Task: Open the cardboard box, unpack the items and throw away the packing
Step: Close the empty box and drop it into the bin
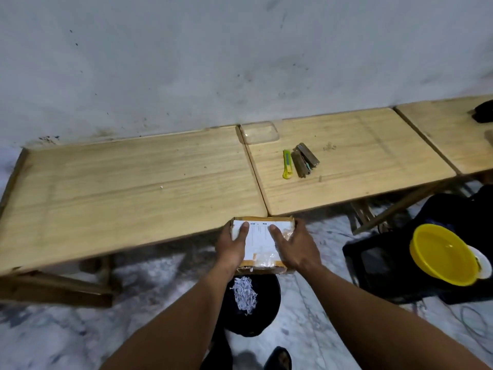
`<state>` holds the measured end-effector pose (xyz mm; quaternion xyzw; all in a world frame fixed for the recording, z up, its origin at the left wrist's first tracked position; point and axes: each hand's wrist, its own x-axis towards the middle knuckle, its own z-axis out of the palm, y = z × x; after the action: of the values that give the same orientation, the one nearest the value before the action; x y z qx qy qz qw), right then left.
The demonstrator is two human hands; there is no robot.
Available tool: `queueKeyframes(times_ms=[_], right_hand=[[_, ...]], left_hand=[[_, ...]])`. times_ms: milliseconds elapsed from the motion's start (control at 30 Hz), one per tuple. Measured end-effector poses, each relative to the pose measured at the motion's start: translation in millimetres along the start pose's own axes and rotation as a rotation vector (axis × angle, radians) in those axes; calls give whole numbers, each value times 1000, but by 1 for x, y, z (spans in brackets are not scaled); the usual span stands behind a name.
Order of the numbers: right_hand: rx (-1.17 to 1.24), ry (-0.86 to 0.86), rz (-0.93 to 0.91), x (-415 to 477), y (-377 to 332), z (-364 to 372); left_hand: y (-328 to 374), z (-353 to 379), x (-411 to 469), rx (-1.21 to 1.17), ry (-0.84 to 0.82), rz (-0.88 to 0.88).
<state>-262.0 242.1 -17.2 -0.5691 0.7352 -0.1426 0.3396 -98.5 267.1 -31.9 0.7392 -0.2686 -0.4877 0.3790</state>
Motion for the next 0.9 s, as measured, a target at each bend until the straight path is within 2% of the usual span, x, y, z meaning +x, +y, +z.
queueKeyframes(times_ms=[367,700,900], right_hand=[[-85,-184,133,-11,96,85],[-53,-322,264,17,116,106],[-105,-357,139,26,102,96]], left_hand=[[-127,19,2,131,8,-318],[-144,15,33,295,-100,-410],[-124,3,44,359,-167,-412]])
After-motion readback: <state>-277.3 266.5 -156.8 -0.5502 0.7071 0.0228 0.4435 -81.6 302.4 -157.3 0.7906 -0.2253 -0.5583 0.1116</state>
